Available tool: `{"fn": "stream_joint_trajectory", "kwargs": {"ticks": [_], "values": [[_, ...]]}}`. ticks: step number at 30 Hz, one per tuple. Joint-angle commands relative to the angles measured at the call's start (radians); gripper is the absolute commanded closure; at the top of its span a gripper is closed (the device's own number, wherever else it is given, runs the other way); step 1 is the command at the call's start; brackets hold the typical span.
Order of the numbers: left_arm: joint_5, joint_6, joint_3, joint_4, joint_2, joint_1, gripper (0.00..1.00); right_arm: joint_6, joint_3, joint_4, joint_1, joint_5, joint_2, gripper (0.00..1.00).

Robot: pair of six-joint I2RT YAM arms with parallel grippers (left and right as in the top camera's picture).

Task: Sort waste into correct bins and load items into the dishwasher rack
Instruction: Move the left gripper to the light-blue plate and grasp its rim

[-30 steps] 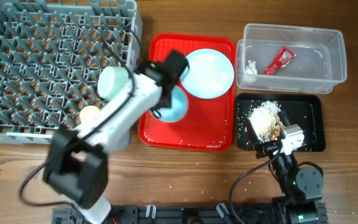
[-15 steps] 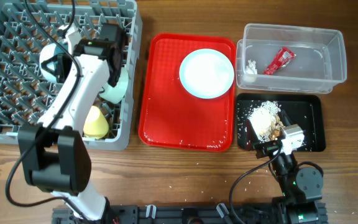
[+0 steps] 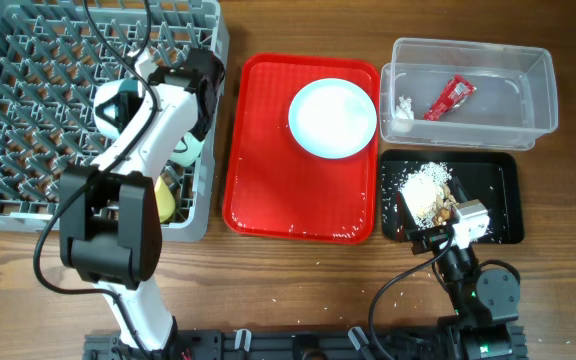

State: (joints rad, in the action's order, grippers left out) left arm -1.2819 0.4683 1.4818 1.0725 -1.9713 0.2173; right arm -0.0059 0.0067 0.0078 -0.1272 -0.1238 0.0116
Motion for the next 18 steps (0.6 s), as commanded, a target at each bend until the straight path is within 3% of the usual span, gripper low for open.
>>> {"fn": "stream_joint_trajectory", "kwargs": {"ticks": [1,3,4,10,14,17,18], "values": [[0.1,0.006,-0.008,-0.007,-0.014,0.016,0.66,-0.014,-0.002,0.003,0.004,-0.011,-0.007,0.0],[0.1,0.006,-0.008,-0.006,-0.014,0.035,0.46,-0.014,-0.002,0.003,0.004,-0.011,-0.007,0.0],[0.099,0.006,-0.008,-0.006,-0.013,0.045,0.3,-0.014,-0.002,0.003,0.004,-0.011,-0.007,0.0],[0.097,0.006,0.0,0.012,0.069,0.117,0.08,-0.014,-0.002,0.003,0.004,-0.011,-0.007,0.0],[0.236,0.006,0.031,0.003,0.16,0.121,0.03,-0.014,-0.002,0.003,0.004,-0.011,-0.007,0.0],[0.649,0.006,0.063,-0.076,0.235,0.122,0.07,-0.014,-0.002,0.003,0.004,-0.011,-0.007,0.0],[0.821,0.006,0.063,-0.113,0.238,0.127,0.13,-0.014,-0.002,0.003,0.004,-0.011,-0.007,0.0]]}}
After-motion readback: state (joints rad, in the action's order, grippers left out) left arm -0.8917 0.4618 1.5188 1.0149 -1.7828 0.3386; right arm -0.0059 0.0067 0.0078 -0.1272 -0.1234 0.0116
